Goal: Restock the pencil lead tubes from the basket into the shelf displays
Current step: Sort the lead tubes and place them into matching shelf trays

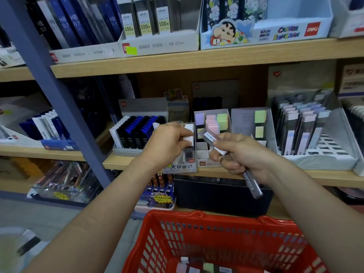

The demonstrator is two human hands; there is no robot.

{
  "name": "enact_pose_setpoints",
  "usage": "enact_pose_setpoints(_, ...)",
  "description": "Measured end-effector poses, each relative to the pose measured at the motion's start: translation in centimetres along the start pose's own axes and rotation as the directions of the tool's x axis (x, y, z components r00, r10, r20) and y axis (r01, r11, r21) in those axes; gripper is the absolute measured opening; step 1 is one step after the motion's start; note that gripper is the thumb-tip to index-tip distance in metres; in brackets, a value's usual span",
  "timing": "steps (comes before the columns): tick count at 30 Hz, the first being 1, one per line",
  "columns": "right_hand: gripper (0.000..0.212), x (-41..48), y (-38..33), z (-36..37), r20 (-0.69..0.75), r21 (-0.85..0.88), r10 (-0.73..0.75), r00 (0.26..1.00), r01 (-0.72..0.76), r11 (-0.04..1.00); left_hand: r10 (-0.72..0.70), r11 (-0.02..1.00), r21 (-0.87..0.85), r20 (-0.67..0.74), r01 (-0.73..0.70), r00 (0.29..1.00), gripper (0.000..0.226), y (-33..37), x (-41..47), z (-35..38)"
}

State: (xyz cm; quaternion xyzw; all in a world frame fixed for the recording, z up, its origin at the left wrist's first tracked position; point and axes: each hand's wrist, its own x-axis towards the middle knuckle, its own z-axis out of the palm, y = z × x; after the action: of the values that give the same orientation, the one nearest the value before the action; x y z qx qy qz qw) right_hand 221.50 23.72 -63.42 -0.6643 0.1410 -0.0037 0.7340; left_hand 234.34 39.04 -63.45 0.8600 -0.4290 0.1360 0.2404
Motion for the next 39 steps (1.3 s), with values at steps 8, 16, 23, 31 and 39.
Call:
enact_pose_setpoints(8,0.022,-0.2,0.0,-0.1,-0.110,-0.041,-0.092,0.990,0.088,0.995,0.062,0.994,0.096,-0.021,-0.060,0.998,0.027,0.3,-0.2,0.2)
enact_pose_setpoints(16,0.015,0.0,-0.2,-0.2,-0.167,0.055,-0.074,0.983,0.085,0.995,0.057,0.993,0.105,-0.060,-0.051,0.997,0.021,0.0,-0.3,0.4)
enact_pose_setpoints(23,0.017,-0.4,-0.4,0.3,-0.172,-0.013,-0.060,0.983,0.059,0.998,-0.006,0.999,0.039,-0.041,0.007,0.999,0.020,-0.5,-0.4,0.2)
enact_pose_setpoints(31,0.025,-0.5,-1.0,1.0,-0.107,-0.109,-0.163,0.981,0.151,0.982,0.005,0.849,-0.510,0.269,0.138,0.963,0.047,4.3,-0.7,-4.0)
enact_pose_setpoints(39,0.045,-1.3,-1.2,0.0,0.041,0.092,-0.081,0.996,0.077,0.993,-0.025,0.685,-0.718,0.153,0.128,0.988,0.044,4.4,-0.7,-4.8)
